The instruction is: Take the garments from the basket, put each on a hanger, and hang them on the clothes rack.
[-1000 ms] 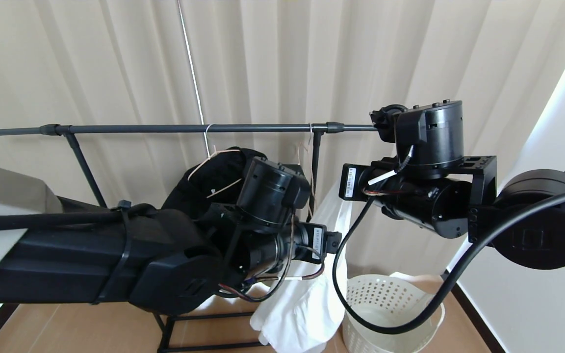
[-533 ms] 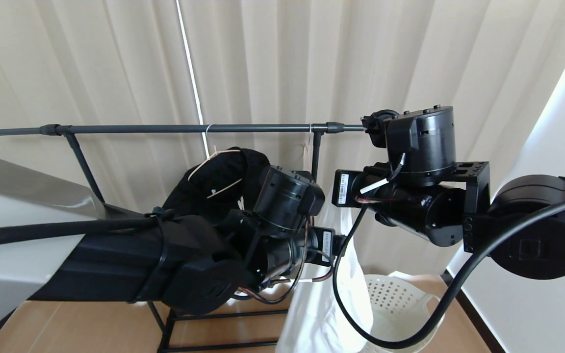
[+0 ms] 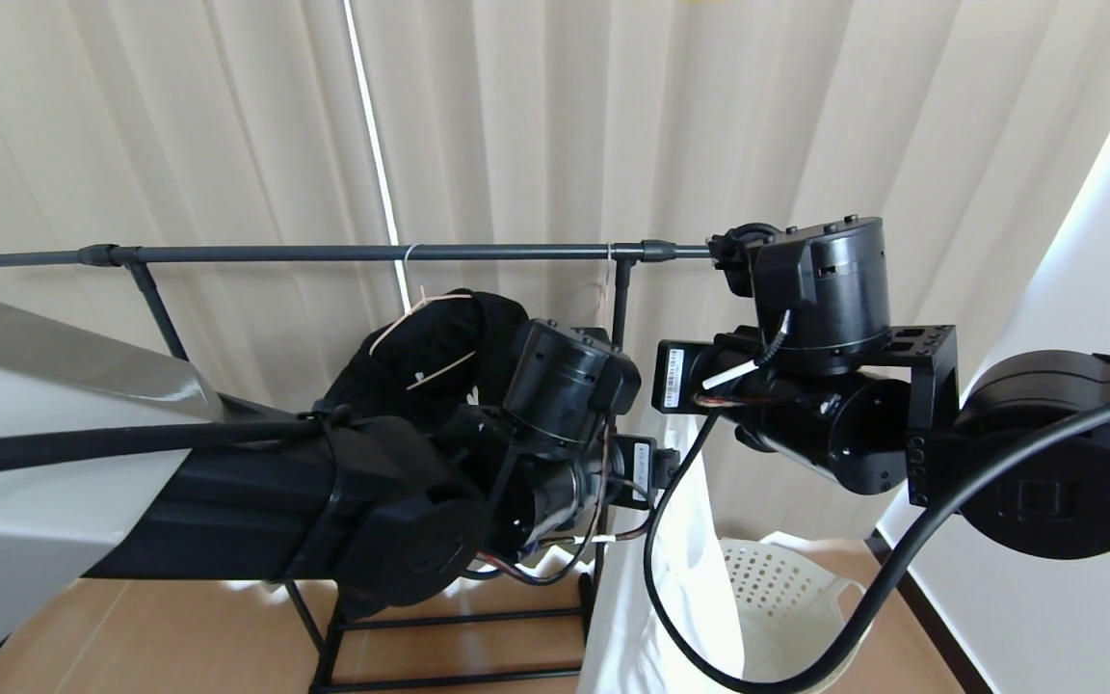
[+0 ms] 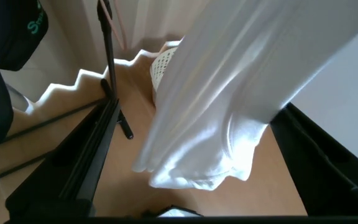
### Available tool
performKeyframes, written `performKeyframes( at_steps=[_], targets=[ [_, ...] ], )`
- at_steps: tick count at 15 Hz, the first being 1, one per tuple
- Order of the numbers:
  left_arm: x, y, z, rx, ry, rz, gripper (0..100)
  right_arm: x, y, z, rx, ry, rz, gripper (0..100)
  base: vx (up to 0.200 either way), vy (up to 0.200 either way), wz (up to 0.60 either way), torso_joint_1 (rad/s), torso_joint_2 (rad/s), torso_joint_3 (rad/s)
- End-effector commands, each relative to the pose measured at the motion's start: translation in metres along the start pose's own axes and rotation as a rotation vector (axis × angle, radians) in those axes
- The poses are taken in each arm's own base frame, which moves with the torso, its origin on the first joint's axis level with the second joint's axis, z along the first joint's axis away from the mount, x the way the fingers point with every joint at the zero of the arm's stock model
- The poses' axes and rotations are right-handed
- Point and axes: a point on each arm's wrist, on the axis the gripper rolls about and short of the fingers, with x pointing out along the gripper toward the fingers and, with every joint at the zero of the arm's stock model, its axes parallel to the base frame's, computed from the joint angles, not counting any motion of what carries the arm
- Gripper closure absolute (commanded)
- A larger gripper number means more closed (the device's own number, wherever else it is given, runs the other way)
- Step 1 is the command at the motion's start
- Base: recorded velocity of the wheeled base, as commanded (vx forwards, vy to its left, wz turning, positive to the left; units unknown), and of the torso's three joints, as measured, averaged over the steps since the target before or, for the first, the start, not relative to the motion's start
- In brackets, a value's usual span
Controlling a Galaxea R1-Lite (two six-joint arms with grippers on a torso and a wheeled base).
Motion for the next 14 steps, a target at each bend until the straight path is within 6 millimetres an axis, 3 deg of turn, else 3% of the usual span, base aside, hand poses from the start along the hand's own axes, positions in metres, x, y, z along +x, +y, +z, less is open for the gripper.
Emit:
performKeyframes(
  at_steps=[1,7,14],
  targets=[
    [0.004,0.004,-0.001,-0.004,0.002,0.018,0,0.0,0.0,-0.001,-0.003,0.001,-0.002,100,0.0,0.0,0.0,0.0,0.0,0.0],
    [0.031,0.011,-0.007,0.006,-0.013,0.163,0,-0.002,-0.002,-0.003,-0.011,0.007,-0.006,100,0.0,0.0,0.0,0.0,0.0,0.0],
    [0.036,0.042,0.0,0.005,-0.031,0.289,0,-0.014,-0.007,0.005,-0.017,-0.015,0.003,100,0.0,0.0,0.0,0.0,0.0,0.0]
  ],
)
